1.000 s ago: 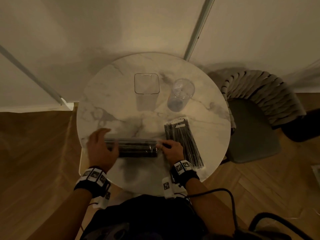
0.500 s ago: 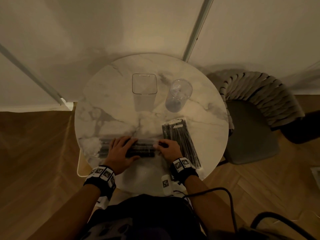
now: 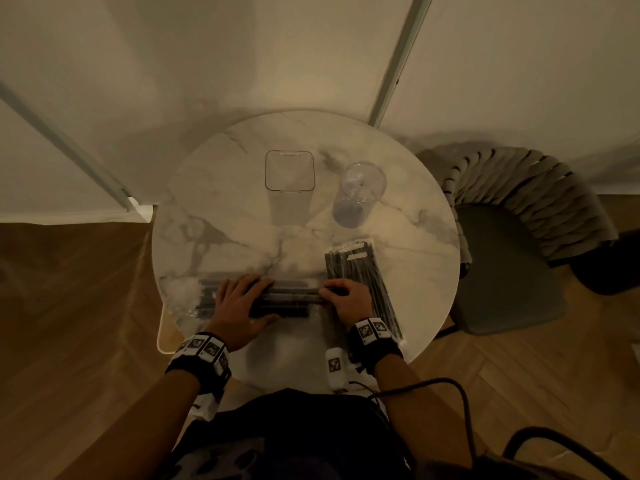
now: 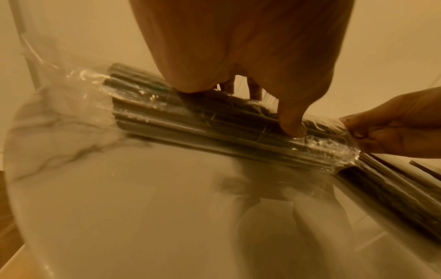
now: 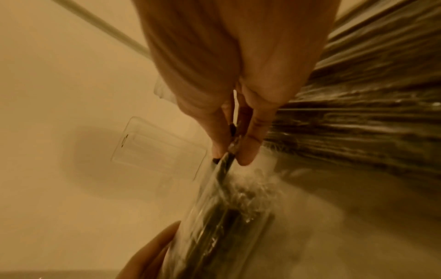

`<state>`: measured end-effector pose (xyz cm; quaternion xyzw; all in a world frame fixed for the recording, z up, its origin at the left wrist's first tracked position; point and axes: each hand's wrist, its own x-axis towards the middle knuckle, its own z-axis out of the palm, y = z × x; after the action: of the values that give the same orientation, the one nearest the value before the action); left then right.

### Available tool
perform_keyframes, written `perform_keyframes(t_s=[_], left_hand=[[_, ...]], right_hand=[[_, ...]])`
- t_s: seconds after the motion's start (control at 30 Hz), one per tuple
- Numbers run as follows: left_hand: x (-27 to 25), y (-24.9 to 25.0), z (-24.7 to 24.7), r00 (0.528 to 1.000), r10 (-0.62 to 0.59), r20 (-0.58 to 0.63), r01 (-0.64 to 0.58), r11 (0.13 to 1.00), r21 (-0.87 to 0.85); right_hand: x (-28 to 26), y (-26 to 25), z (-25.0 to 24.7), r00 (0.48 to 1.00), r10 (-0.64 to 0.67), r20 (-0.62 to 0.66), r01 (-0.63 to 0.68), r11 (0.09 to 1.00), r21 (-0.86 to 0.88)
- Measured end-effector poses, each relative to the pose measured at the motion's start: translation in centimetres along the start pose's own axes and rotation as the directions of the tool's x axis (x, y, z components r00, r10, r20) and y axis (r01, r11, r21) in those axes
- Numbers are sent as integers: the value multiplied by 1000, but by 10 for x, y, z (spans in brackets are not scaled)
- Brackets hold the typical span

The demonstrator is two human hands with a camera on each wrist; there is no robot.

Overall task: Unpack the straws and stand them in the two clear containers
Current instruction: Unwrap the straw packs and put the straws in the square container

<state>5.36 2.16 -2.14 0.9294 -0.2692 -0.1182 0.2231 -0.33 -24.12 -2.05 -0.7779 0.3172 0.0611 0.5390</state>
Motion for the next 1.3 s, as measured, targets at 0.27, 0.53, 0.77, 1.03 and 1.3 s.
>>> perform_keyframes(t_s=[0.27, 0.53, 0.77, 1.03, 1.3], left_hand=[[-1, 0, 1, 1000, -12, -9, 12, 1000, 8], [0, 2, 2, 999, -23, -30, 23, 1000, 15], [-2, 10, -1, 997, -69, -29, 70, 997, 26], [15, 38, -5, 977, -210, 28, 207, 975, 87], [58, 116, -18, 990, -105, -91, 99, 992, -76]], right_hand=[[-5, -5, 0, 993, -8, 115, 10, 1000, -18], [-9, -8, -12, 980, 10, 200, -37, 990, 136], [1, -11, -64, 976, 13, 215, -34, 995, 93], [17, -63, -166, 969, -169, 179, 197, 968, -153], [20, -149, -240, 882, -435, 179, 471, 806, -358]])
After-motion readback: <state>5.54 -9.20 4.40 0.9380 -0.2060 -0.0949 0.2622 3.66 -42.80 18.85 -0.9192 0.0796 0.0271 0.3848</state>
